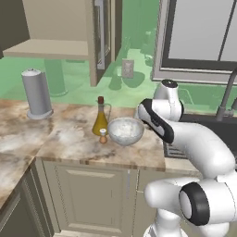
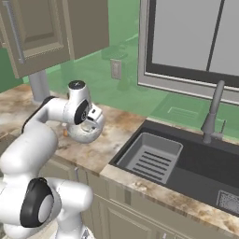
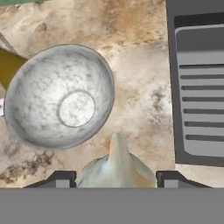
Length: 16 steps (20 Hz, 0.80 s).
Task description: Retrieve the bottle and the shaker from the cabinet and place them next to the mixing bowl on the counter. Then add garlic from the fridge to the mixing bowl.
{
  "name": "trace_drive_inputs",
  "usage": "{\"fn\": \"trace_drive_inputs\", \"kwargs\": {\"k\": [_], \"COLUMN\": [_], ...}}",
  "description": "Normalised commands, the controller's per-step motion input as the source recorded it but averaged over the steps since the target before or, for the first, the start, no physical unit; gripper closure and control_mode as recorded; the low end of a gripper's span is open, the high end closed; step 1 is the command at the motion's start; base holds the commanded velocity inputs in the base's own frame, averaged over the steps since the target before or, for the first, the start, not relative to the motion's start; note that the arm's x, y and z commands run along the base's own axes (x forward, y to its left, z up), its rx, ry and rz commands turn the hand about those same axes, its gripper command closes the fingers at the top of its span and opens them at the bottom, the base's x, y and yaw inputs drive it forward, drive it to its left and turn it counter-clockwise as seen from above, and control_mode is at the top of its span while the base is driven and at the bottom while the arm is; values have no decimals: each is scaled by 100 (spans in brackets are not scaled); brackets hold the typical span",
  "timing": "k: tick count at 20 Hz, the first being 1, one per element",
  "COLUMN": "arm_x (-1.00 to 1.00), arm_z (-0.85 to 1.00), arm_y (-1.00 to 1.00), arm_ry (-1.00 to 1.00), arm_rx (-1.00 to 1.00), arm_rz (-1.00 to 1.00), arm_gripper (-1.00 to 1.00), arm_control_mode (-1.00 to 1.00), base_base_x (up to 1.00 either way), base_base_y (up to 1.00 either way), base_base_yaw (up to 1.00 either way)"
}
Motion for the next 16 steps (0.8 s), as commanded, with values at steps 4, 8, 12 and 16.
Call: {"fn": "trace_drive_inputs", "kwargs": {"k": [4, 8, 12, 16], "arm_x": [72, 59, 62, 42], "arm_z": [0, 0, -19, -1], "arm_y": [22, 19, 26, 1], "arm_ry": [6, 10, 4, 0], "arm_rx": [-2, -8, -12, 0], "arm_rz": [0, 2, 14, 28], "arm_gripper": [100, 100, 100, 100], "arm_control_mode": [-100, -100, -100, -100], "base_base_x": [0, 0, 0, 0], "base_base_y": [0, 0, 0, 0], "base_base_yaw": [0, 0, 0, 0]}}
